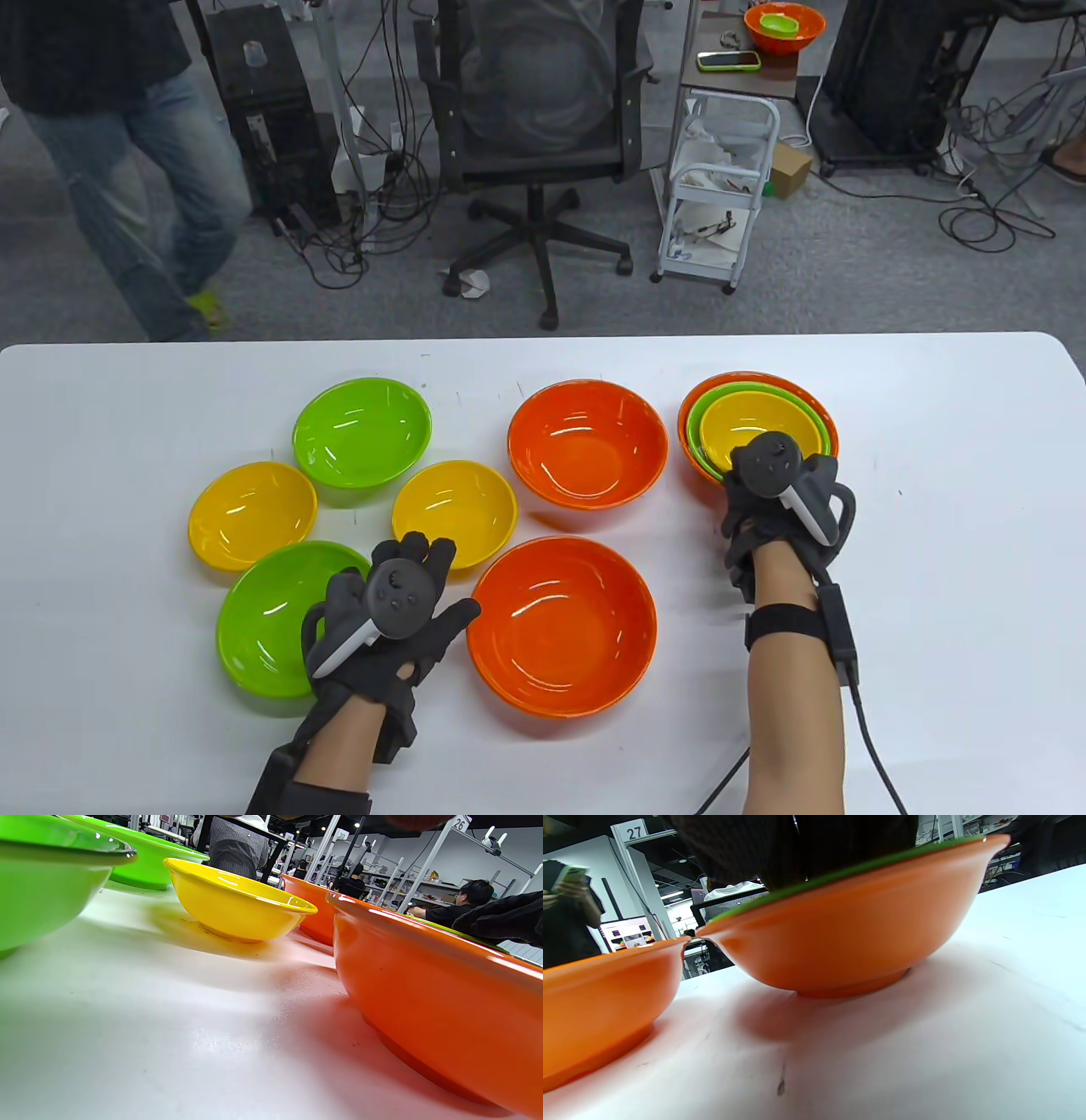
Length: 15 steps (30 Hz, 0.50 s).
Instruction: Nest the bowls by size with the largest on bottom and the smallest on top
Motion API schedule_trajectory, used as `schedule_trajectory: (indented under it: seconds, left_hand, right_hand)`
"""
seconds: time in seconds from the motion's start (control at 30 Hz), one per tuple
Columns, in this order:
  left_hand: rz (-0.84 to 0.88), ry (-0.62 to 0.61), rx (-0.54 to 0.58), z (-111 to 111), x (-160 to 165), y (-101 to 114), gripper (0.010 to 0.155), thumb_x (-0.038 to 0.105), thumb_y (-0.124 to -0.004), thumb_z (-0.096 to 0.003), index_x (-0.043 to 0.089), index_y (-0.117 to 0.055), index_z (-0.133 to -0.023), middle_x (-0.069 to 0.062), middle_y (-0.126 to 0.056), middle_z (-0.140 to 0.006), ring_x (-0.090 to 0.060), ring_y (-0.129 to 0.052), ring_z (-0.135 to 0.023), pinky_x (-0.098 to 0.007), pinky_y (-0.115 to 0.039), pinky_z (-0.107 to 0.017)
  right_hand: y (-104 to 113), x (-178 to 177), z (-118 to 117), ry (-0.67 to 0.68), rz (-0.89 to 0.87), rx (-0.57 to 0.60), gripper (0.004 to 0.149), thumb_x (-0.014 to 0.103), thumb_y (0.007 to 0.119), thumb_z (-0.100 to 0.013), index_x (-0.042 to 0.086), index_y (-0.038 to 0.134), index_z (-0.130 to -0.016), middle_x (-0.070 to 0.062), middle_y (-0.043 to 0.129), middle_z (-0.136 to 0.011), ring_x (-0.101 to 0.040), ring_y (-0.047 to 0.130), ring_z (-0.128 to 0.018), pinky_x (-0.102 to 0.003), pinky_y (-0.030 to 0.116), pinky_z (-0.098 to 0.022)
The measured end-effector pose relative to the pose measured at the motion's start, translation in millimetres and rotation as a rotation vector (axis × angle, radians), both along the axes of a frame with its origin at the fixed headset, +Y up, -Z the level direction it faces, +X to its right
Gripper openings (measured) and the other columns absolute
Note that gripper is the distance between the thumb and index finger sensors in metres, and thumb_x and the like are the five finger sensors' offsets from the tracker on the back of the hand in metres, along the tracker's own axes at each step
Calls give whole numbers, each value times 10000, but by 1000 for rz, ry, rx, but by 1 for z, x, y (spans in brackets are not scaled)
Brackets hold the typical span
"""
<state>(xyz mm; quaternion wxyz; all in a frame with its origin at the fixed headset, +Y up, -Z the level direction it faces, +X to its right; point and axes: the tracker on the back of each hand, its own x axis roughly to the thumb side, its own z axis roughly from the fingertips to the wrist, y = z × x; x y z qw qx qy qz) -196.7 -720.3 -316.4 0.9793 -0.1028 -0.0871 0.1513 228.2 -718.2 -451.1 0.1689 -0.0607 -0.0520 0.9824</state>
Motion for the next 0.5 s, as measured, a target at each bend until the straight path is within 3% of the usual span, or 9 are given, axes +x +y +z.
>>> schedule_trajectory:
  seconds: [0.17,0.5]
  left_hand:
    - [-4,-2,3,0,0,0,806,645,-577,-500,285,-313,-1171,-126,-267,-1243,-460,-264,-1154,-757,-249,-726]
    - [-18,-11,12,1,2,0,807,645,-577,-501,285,-310,-1171,-127,-266,-1244,-458,-264,-1155,-756,-247,-727]
  right_hand:
    - [11,-4,18,61,24,23,529,294,744,-500,100,704,-990,-215,683,-1026,-518,529,-980,-698,334,-693]
    - [24,-27,78,244,64,60,572,324,750,-501,116,656,-1026,-211,606,-1075,-521,446,-1011,-707,299,-693]
